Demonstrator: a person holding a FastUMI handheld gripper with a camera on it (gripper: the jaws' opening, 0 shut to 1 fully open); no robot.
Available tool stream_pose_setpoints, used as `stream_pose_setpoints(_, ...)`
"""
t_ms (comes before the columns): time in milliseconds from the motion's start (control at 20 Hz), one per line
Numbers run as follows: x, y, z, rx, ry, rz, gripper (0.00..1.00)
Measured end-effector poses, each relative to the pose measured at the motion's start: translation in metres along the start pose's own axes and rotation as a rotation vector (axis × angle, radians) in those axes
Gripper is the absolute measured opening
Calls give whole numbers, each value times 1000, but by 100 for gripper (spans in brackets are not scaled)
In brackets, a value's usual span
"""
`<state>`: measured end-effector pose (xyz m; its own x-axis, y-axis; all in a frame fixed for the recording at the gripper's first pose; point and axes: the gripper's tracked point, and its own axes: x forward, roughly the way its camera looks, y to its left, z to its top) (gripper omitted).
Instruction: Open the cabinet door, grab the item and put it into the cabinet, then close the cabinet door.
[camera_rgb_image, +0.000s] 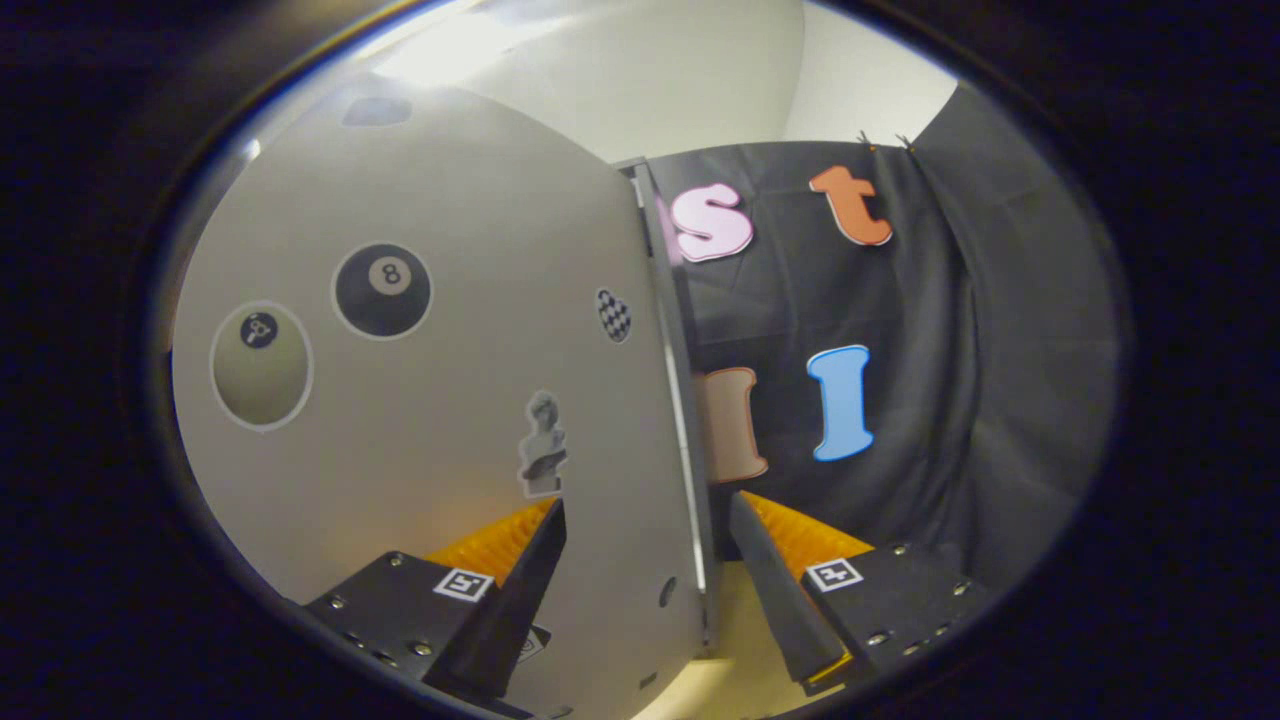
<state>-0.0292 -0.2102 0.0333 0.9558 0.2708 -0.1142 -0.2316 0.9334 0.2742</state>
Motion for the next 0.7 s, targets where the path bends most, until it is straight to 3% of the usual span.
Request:
stream_pose_setpoints(500,9,39,-11,-4,8,55,98)
stream_pose_setpoints(700,20,70,-24,5,33,116,98)
